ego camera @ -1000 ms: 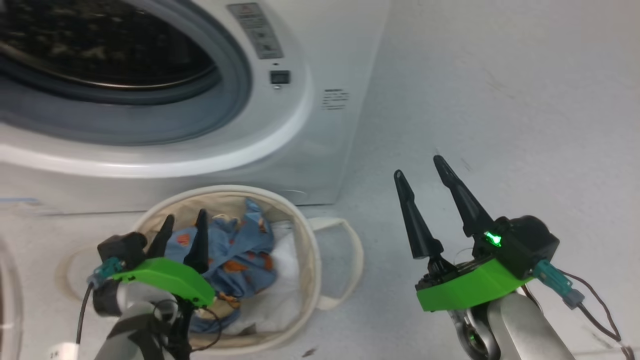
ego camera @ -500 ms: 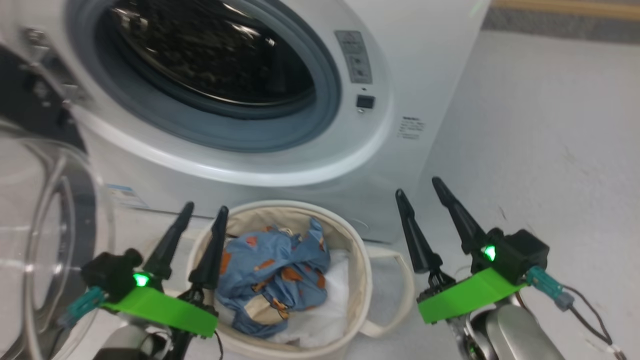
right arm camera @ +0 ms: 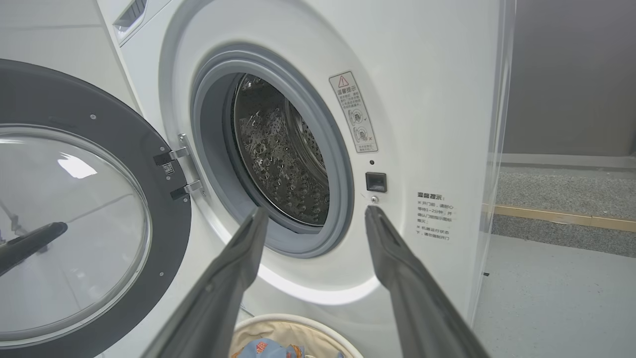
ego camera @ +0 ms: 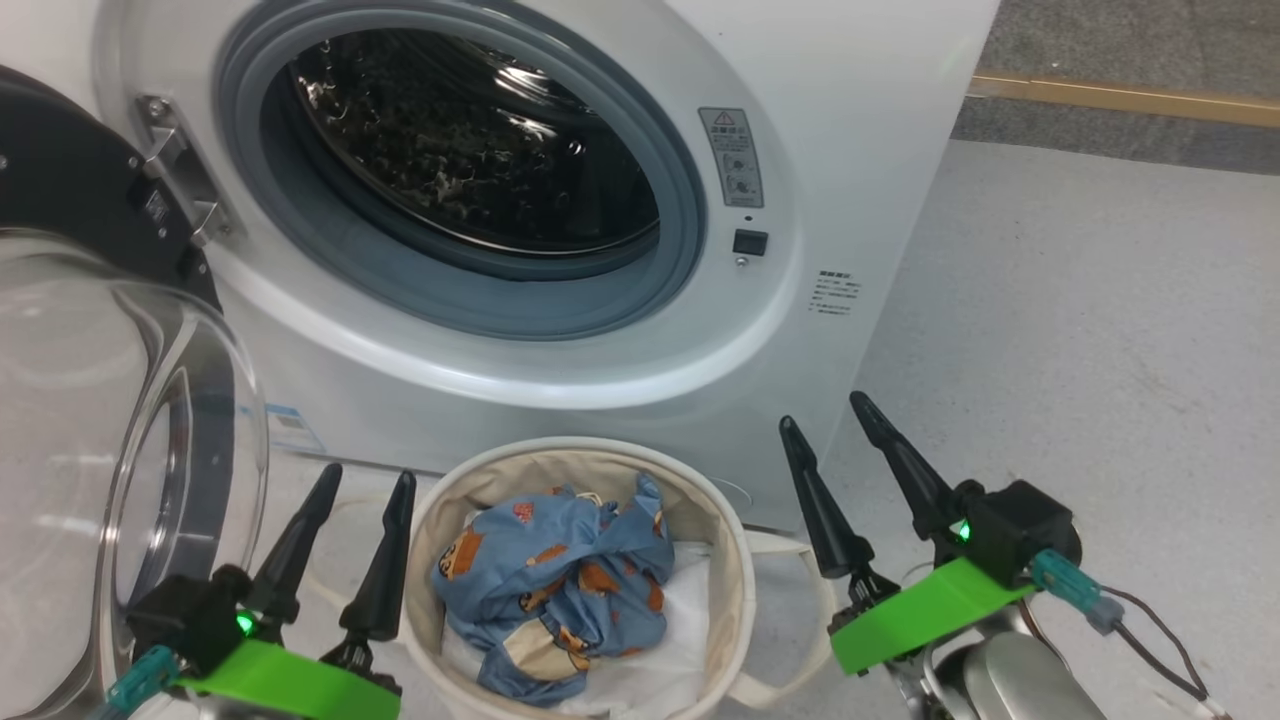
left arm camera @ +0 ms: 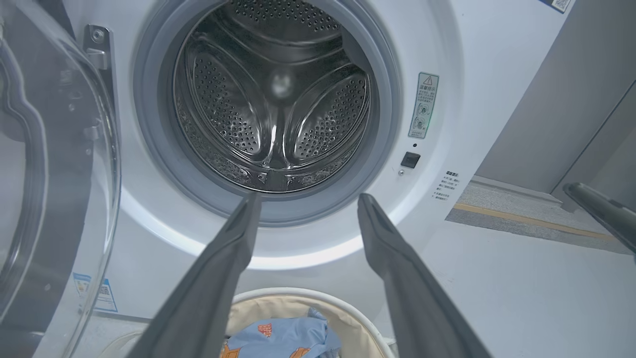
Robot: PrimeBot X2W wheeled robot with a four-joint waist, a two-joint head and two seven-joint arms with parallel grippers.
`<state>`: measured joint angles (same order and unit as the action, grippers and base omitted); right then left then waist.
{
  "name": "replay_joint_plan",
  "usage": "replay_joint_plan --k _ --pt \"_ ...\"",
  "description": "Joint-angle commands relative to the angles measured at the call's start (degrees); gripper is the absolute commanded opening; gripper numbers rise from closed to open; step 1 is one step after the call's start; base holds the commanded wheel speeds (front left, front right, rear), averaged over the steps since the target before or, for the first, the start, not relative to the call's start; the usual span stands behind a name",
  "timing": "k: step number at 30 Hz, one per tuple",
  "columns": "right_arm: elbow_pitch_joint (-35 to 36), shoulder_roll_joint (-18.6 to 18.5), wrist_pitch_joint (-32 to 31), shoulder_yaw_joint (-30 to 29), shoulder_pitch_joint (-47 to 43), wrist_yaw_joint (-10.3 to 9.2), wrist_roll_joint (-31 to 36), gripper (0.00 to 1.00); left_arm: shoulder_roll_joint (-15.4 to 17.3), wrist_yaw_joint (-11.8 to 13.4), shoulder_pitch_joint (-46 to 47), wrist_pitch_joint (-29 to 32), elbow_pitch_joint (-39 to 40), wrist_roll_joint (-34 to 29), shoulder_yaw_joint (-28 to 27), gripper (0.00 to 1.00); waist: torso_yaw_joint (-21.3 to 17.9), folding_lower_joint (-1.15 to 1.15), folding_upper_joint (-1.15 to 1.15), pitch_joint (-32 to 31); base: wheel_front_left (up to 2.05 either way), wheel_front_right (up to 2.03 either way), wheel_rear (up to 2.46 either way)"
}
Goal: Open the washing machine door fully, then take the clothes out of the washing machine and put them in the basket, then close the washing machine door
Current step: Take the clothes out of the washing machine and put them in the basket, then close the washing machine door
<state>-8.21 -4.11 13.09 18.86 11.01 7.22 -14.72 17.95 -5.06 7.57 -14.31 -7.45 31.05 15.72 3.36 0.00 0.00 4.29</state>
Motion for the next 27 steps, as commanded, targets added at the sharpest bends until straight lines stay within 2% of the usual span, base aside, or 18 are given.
replay_joint_plan --k 1,21,27 --pt "1.72 -0.05 0.02 1.16 0.18 0.26 0.33 1.00 1.54 0.16 2.22 -0.69 2.21 -0.44 -2.73 1.00 -0.14 0.00 0.00 0.01 0.00 0.00 0.00" --pt "2.37 0.44 -0.12 0.86 0.76 0.26 0.51 1.00 -0.53 -1.07 2.51 -0.69 1.48 -1.42 -5.11 1.00 -2.10 0.00 0.00 1.32 -0.01 0.01 0.00" --pt "2.26 0.55 0.06 0.68 0.75 0.26 0.48 1.00 -0.58 -1.48 2.69 -0.69 0.98 -1.44 -5.29 1.00 -2.20 0.00 0.00 1.44 -0.52 0.66 -0.13"
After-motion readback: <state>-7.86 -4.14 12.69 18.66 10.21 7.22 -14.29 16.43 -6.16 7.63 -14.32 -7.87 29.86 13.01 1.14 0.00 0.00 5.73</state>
